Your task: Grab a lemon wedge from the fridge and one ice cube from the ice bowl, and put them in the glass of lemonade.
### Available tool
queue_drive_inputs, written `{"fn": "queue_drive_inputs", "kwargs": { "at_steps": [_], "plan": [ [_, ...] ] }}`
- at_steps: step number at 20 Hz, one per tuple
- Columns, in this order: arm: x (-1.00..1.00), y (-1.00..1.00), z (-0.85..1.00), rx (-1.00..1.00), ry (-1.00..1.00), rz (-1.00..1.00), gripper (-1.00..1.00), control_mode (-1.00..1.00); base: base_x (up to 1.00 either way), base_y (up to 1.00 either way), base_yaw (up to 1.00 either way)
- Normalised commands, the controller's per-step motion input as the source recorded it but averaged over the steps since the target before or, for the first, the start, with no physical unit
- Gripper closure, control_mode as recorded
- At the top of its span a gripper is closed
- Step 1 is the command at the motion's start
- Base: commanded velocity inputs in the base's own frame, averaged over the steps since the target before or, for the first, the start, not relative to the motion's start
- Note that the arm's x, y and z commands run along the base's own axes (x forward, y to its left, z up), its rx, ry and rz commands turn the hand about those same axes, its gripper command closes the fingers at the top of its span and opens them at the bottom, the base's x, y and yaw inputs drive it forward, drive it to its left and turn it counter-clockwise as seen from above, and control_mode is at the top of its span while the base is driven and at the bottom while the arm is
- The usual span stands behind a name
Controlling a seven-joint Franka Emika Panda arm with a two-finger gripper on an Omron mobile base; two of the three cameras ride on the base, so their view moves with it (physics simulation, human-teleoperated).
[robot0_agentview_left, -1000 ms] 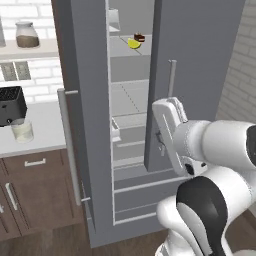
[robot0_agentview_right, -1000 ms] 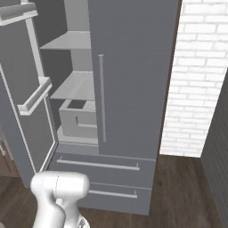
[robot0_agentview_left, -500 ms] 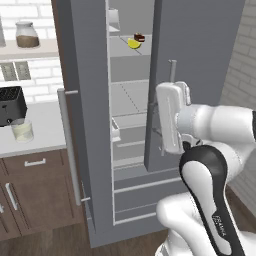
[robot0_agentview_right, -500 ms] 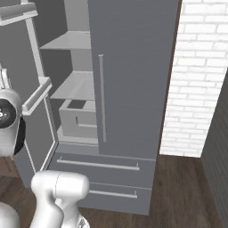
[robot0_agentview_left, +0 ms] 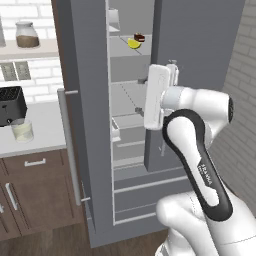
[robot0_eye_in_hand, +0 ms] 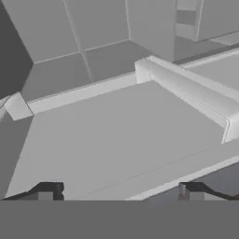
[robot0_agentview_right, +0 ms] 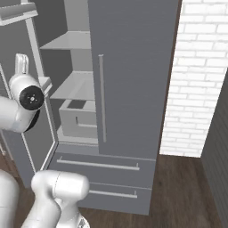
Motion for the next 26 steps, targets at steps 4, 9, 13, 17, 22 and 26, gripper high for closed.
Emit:
{"fn": "queue_drive_inputs", "kwargs": {
  "at_steps": [4,9,13,17,22,26],
  "plan": [
    [0.86,0.63,0.33,0.02,0.18,0.00,-1.00,-1.00,0.00,0.00,0.00],
    [0.79,0.73,-0.13,-0.01,0.20,0.11,-1.00,-1.00,0.00,0.00,0.00],
    [-0.30,1.00,-0.92,-0.14,0.02,0.25,-1.00,-1.00,0.00,0.00,0.00],
    [-0.56,1.00,-0.90,-0.16,0.00,0.30,-1.00,-1.00,0.00,0.00,0.00],
    [-0.68,0.45,0.57,-0.18,-0.37,0.08,-1.00,-1.00,0.00,0.00,0.00],
    [-0.57,-0.59,1.00,-0.22,-0.54,-0.02,-1.00,-1.00,0.00,0.00,0.00]
  ]
}}
